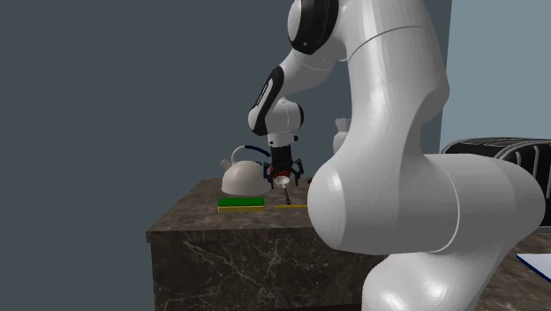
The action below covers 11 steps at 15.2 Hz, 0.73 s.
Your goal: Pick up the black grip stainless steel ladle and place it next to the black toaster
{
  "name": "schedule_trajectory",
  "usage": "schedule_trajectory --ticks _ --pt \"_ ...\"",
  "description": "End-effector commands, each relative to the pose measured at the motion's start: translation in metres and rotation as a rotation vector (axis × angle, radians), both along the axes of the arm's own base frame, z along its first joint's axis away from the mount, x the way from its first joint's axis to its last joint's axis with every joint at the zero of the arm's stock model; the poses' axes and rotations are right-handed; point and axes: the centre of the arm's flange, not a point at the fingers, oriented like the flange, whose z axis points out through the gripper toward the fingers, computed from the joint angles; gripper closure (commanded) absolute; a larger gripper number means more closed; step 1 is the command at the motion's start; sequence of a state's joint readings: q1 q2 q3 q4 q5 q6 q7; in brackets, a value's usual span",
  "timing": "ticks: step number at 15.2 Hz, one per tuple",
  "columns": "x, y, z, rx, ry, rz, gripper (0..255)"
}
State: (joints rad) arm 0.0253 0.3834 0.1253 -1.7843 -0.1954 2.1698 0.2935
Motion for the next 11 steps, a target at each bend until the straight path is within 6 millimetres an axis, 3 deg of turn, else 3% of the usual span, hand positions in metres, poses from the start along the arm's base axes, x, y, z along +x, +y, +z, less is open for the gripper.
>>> schedule_trajectory --ticks 1,3,4,11 --pt "-0.0002 0.0012 -0.0054 0.0 0.009 0.002 0" --pt "-0.0002 0.0012 -0.0054 0.0 0.009 0.002 0" --pt "0.0004 0.002 -0.0048 0.0 0.009 0.002 255" --pt "0.0031 0.0036 -0.004 0.0 0.009 0.002 255"
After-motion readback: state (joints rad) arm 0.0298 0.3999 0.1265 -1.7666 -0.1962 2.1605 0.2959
